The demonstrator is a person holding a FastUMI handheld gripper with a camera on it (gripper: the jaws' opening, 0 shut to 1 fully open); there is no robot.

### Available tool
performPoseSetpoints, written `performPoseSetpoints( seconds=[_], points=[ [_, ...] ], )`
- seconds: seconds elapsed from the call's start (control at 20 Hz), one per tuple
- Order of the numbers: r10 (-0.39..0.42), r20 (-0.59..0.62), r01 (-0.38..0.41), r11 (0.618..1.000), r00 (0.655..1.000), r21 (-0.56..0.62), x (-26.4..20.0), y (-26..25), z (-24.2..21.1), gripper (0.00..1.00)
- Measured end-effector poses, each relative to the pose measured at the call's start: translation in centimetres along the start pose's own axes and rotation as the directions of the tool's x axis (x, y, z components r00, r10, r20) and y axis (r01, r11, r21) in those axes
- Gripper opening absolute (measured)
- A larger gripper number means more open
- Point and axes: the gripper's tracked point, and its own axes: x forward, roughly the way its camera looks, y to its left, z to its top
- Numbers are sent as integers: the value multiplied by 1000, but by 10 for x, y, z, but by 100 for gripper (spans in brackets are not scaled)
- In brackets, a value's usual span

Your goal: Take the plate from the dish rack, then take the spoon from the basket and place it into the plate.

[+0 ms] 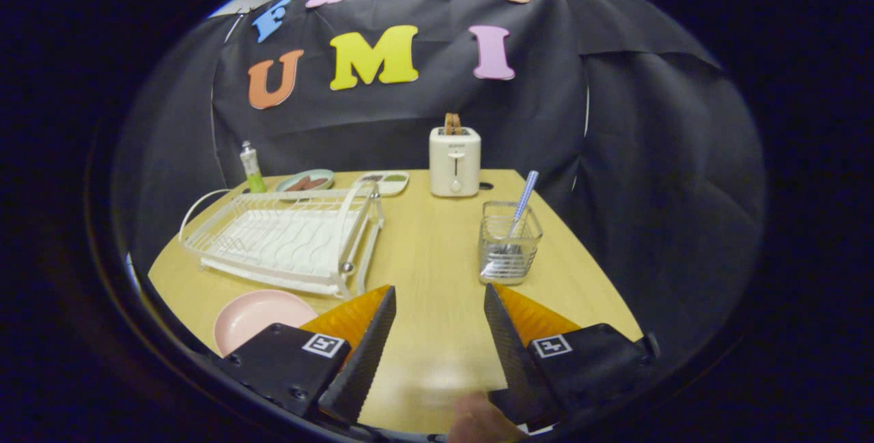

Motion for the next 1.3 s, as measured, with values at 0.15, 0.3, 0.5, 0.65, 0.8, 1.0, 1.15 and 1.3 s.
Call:
performPoseSetpoints(
  seconds=[0.15,0.3,0.5,0.65,0.8,1.0,1.15,1.3],
  points=[
    [-38,59,37,999,998,23,8,-26,16,100],
    [-52,71,48,998,996,46,26,-45,24,100],
    [-40,85,32,995,996,96,63,-63,40,100],
    [-78,140,64,992,987,105,93,-83,63,100],
    [-54,111,40,991,992,128,122,-87,74,100],
    [-18,56,8,986,998,166,155,-89,84,93],
    [17,53,-27,983,998,182,171,-80,90,77],
    [33,8,-34,983,999,182,186,-69,83,62]
  ],
)
